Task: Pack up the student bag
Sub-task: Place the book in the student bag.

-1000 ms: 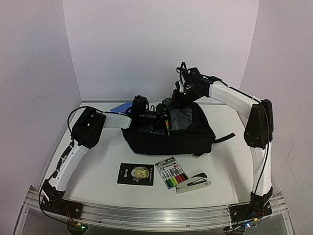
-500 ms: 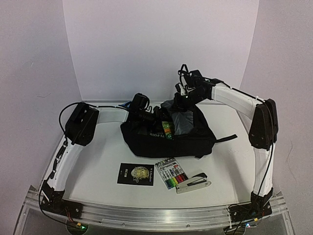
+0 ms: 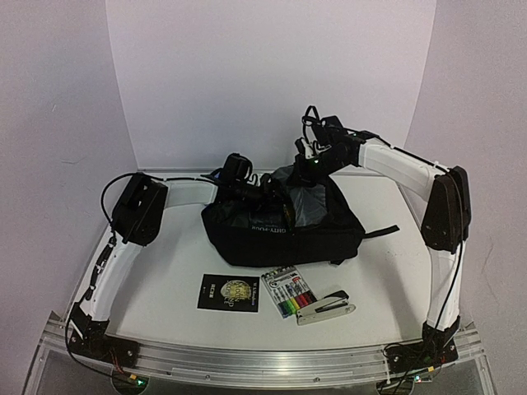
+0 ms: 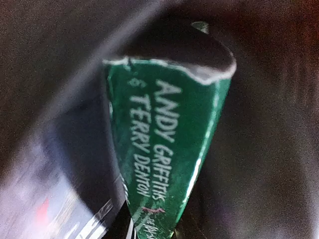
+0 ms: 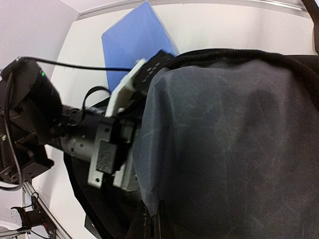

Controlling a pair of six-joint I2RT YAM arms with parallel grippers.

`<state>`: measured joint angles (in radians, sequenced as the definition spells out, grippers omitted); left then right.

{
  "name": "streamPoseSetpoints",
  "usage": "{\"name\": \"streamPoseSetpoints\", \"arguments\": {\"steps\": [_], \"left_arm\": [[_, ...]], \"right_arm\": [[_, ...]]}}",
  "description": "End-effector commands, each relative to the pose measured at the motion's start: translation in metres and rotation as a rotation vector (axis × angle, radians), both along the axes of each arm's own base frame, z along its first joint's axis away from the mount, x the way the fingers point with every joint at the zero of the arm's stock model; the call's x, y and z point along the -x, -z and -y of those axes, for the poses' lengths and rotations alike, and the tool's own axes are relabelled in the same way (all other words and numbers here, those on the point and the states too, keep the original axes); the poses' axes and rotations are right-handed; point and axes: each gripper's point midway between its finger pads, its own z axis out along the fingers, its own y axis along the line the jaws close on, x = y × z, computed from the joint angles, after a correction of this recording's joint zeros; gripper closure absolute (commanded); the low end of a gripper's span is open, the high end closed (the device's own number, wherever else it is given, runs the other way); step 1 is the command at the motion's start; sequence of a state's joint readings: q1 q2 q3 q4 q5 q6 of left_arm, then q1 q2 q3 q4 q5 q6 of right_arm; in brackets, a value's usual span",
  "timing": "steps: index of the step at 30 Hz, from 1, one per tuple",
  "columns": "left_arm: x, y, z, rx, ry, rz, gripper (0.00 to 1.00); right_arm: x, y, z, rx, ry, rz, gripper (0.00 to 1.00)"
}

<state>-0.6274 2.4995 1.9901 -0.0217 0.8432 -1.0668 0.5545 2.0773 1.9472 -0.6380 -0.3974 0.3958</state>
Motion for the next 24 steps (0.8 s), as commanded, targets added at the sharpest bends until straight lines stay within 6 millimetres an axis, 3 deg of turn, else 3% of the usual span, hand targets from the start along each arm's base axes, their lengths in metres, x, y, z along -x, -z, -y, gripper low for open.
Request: {"name": "streamPoseSetpoints", "arguments": {"steps": [1,4,6,10,14,19,24], "left_arm": [[-0.004,-0.040,0.040,0.163,0.079,0.132,0.86],[0.000,-0.034,0.052,0.176,0.100,0.116,0.85],[0.003,-0.027,0.049,0.154,0.101,0.107,0.75],[0.004,-0.034,0.022,0.079,0.047,0.140,0.50],[0.008,-0.032,-0.003,0.016,-0.003,0.132,0.40],[0.009,-0.024,-0.013,-0.028,-0.054,0.126,0.43],[-0.002,-0.020,-0.002,0.007,-0.063,0.136,0.65]], "right_arm": [[0.006,-0.062,-0.018,-0.146,-0.072,0.093,1.00],[0.006,-0.064,-0.021,-0.149,-0.083,0.099,1.00],[0.005,-0.065,-0.020,-0.146,-0.084,0.105,1.00],[0.006,-0.064,-0.016,-0.140,-0.079,0.103,1.00],[0.010,-0.060,-0.013,-0.135,-0.079,0.092,1.00],[0.011,-0.060,-0.011,-0.132,-0.077,0.090,1.00],[0.014,-0.059,-0.011,-0.138,-0.086,0.082,1.00]]}}
